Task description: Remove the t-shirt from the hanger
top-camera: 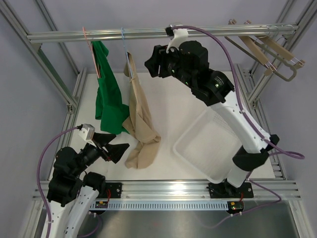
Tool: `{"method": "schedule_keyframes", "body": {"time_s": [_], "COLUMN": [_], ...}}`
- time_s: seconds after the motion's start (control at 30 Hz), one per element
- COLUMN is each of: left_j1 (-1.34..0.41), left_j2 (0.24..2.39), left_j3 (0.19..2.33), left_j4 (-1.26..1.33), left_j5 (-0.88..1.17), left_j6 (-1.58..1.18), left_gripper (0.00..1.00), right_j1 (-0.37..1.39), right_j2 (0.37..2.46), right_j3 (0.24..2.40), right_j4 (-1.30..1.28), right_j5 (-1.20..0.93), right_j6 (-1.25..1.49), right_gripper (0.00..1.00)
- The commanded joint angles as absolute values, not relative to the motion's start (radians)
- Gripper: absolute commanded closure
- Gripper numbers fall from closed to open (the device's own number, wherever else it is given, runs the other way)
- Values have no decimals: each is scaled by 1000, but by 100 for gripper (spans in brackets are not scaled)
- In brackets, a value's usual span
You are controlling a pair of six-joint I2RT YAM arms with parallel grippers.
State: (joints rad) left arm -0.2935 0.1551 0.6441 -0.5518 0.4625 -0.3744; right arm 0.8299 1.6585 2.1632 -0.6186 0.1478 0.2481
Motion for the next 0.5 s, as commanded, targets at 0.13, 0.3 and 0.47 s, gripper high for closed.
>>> {"method": "schedule_keyframes", "body": {"time_s": [0.13, 0.3, 0.47], "left_j1": [-293, -295, -293], "left_j2": [167, 228, 444], "left_j3": [634, 684, 872], "left_j4": [-518, -496, -374], "left_j5": [483, 410, 344], "left_j6": [-390, -446, -535], "left_gripper": [1, 1, 9], "right_j1": [876, 910, 945], "right_j2": [1899, 1826, 1610], "right_j3": [2534, 2386, 2116], "right_j4": [-747, -671, -546], "right_j5": [235, 245, 238], "right_j6": [132, 135, 149], "right_gripper": [41, 42, 45]}}
